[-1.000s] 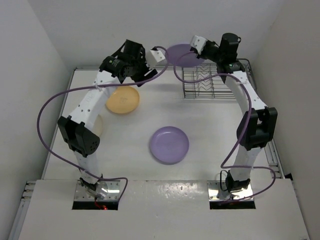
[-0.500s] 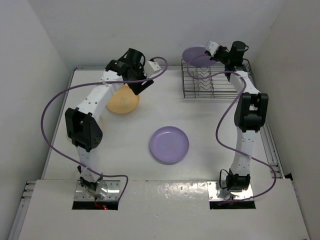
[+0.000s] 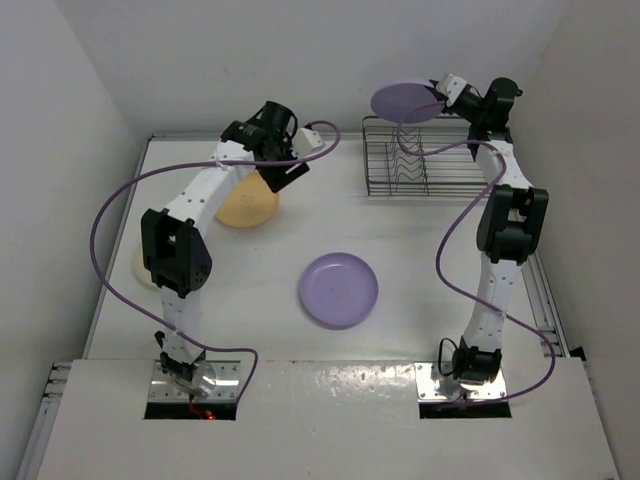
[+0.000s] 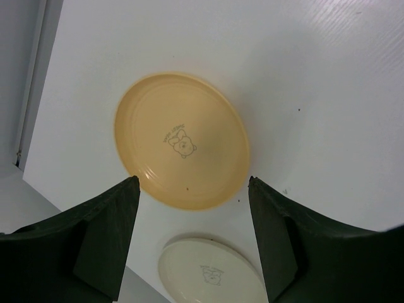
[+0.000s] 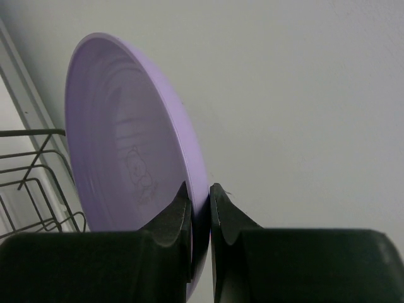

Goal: Load the plates into the dish rack

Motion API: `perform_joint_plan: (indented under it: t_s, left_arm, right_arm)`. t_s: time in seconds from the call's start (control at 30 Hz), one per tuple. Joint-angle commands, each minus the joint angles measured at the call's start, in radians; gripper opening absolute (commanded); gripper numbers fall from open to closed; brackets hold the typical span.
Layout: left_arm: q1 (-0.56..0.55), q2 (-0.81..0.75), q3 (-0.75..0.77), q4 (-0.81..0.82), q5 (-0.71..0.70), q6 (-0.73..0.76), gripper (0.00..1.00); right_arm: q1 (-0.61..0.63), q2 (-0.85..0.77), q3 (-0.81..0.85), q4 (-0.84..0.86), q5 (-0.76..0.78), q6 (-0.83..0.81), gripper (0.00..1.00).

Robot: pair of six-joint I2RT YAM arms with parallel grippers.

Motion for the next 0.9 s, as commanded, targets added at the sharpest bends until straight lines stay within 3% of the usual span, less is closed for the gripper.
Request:
perform_joint_plan:
  t_s: [0.0,0.47,0.57,0.77,0.87]
  left_arm:
    - [-0.008,0.013,0.047,-0.011,-0.025,0.011,0.74]
    - [-0.038,0.070,0.097,-0.038,-0.065,0.020,0.74]
    - [-0.038,0.070,0.097,-0.047,-0.065,0.011,0.74]
    - [-0.048,0.070,0.097,-0.047,-0.055,0.011,0.75]
    - [-0.048,0.059,0.088,-0.047,-0.055,0.002,0.75]
  right_arm:
    - [-0.002,0.002,0.032,0.037,-0.099,-0.031,0.00]
    - [-0.013,0.105,0.041,-0.055,-0.069,-0.245,0.00]
    - [-0.013,0.105,0.005,-0.052,-0.069,-0.239,0.29]
    - [-0.011,0.088,-0.008,0.000,-0.017,-0.179,0.55]
    - [-0.011,0.062,-0.020,0.080,0.049,-0.053,0.64]
